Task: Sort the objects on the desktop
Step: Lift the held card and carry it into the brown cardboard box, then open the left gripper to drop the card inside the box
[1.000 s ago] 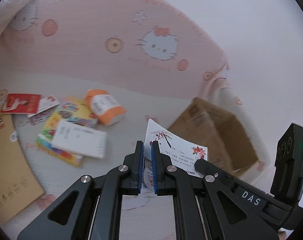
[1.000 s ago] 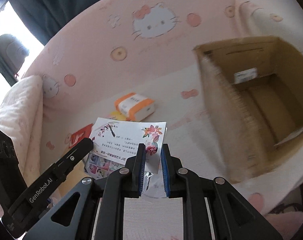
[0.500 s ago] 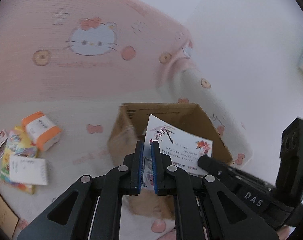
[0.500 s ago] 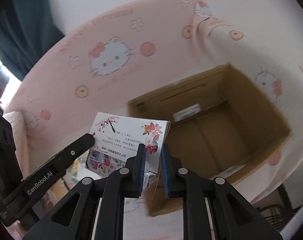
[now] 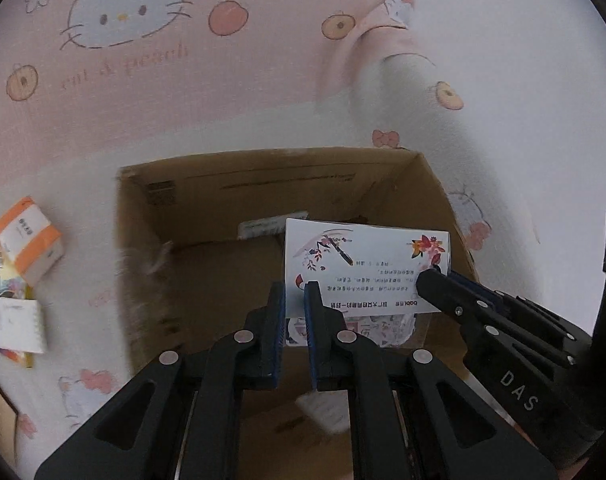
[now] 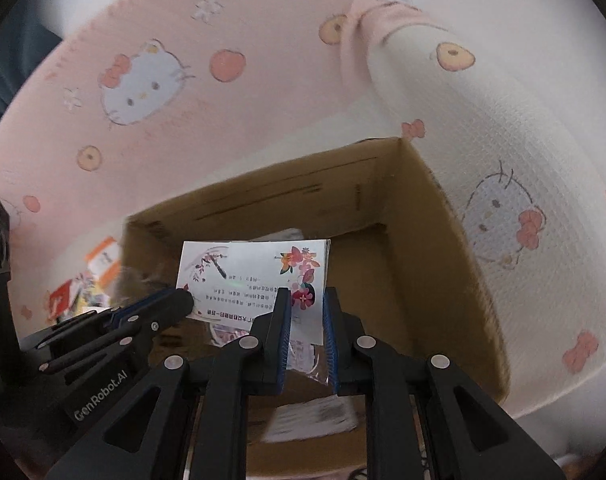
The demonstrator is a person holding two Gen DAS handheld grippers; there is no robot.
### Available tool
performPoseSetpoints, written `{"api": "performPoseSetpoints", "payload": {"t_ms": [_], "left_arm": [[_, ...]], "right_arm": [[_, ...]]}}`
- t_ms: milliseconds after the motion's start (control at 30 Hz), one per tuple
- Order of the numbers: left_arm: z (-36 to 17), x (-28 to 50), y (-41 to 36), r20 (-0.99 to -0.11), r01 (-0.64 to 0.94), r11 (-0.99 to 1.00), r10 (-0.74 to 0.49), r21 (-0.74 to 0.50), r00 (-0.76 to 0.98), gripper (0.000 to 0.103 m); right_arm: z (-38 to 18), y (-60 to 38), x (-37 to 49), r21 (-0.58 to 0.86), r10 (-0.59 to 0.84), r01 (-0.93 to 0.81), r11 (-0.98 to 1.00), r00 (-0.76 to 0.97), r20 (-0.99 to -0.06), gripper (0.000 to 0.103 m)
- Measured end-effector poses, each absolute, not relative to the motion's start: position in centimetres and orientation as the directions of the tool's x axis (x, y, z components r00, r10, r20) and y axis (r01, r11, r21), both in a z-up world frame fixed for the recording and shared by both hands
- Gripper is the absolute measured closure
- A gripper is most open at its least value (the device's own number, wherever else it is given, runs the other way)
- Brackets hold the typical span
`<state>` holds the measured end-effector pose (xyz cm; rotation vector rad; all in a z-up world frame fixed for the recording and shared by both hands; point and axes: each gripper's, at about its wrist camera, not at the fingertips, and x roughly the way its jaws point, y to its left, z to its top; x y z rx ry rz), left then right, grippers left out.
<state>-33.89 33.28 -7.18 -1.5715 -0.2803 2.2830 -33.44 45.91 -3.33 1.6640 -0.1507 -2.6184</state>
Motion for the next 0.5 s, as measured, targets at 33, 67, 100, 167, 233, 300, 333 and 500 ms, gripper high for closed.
{"api": "performPoseSetpoints", "payload": {"t_ms": [33, 67, 100, 167, 233, 300, 333, 500], "left_arm": [[-7.9, -34.2, 33.8, -0.868, -0.162, -0.921, 0.388, -0.353, -0.310, 0.092], [-8.7, -34.5, 34.4, -0.875, -0.149, -0.925, 0.380, -0.350, -0.299, 0.092], [-9.4, -34.8, 34.9, -0.883, -0.136, -0.928, 0.372, -0.347, -0.288, 0.092], [-10.9, -35.5, 36.0, -0.896, -0.109, -0.934, 0.356, -0.339, -0.265, 0.092], [-12.4, -36.1, 37.0, -0.909, -0.081, -0.940, 0.341, -0.331, -0.240, 0.092], [-14.1, -36.9, 37.4, -0.921, -0.036, -0.942, 0.333, -0.333, -0.203, 0.092], [-15.0, -37.3, 37.5, -0.926, -0.006, -0.942, 0.330, -0.335, -0.185, 0.092], [-18.5, -38.4, 37.0, -0.936, 0.128, -0.929, 0.337, -0.347, -0.099, 0.092]], "right_arm": [[-3.8, 46.4, -34.2, 0.092, -0.075, -0.020, -0.996, -0.412, -0.908, 0.090], [-4.5, 47.0, -35.0, 0.079, -0.065, -0.019, -0.997, -0.392, -0.918, 0.090], [-5.2, 47.5, -35.6, 0.074, -0.062, -0.017, -0.997, -0.375, -0.925, 0.090], [-6.8, 48.2, -36.8, 0.056, -0.050, -0.008, -0.998, -0.344, -0.938, 0.090], [-8.2, 48.7, -37.8, 0.034, -0.034, 0.006, -0.999, -0.319, -0.947, 0.090], [-9.7, 49.2, -38.9, 0.029, -0.032, 0.014, -0.999, -0.292, -0.956, 0.090], [-10.4, 49.5, -39.4, 0.034, -0.036, 0.014, -0.999, -0.279, -0.960, 0.090], [-14.0, 49.8, -42.0, 0.008, -0.020, 0.057, -0.998, -0.220, -0.975, 0.089]]}}
